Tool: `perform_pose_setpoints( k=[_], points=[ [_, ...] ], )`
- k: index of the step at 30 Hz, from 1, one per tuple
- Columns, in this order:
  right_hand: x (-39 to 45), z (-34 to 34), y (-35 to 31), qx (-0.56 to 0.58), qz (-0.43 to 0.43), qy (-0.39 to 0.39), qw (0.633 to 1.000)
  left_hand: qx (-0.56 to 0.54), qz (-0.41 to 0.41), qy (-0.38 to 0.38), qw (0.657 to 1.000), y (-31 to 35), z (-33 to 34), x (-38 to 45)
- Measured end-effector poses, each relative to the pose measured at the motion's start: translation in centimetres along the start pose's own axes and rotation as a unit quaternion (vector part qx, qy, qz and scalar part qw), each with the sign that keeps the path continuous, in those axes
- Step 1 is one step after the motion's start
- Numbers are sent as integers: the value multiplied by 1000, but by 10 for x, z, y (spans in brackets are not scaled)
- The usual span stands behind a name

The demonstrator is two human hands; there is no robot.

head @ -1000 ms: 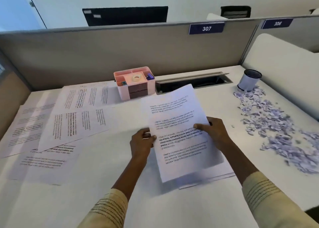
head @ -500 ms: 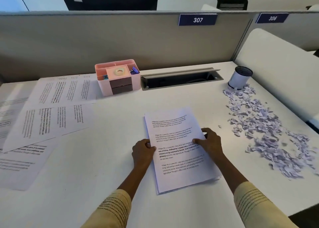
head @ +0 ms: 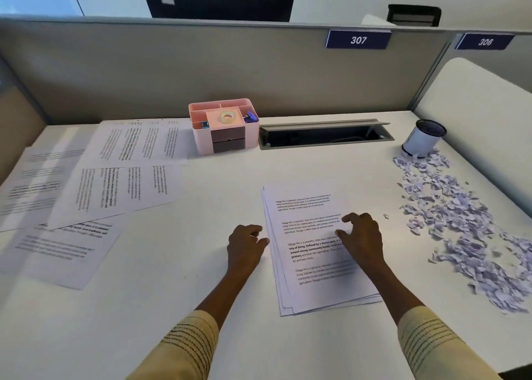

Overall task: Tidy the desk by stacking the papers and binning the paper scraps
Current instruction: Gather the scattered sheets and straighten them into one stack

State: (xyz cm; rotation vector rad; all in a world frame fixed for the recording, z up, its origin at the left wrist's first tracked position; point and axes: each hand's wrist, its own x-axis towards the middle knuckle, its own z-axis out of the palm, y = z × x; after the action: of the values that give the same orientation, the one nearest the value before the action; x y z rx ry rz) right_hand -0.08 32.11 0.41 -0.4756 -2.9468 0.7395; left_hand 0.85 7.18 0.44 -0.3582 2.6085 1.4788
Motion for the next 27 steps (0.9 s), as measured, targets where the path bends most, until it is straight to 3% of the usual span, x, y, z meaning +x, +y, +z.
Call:
perform_pose_setpoints(
  k=[12, 16, 21, 27],
  points=[
    [-29, 81, -182, 97, -223, -134, 961, 25, 7, 109, 994, -71, -145, 11],
    [-35, 122, -250, 67, -298, -176, 936, 82, -2, 147, 986, -109, -201, 19],
    [-29, 182, -322, -23, -369, -155, 916, 186, -21, 201, 962, -151, -261, 34],
    [-7, 231, -395, -90, -382, -147, 908, 233, -38, 148, 961, -199, -322, 71]
  ],
)
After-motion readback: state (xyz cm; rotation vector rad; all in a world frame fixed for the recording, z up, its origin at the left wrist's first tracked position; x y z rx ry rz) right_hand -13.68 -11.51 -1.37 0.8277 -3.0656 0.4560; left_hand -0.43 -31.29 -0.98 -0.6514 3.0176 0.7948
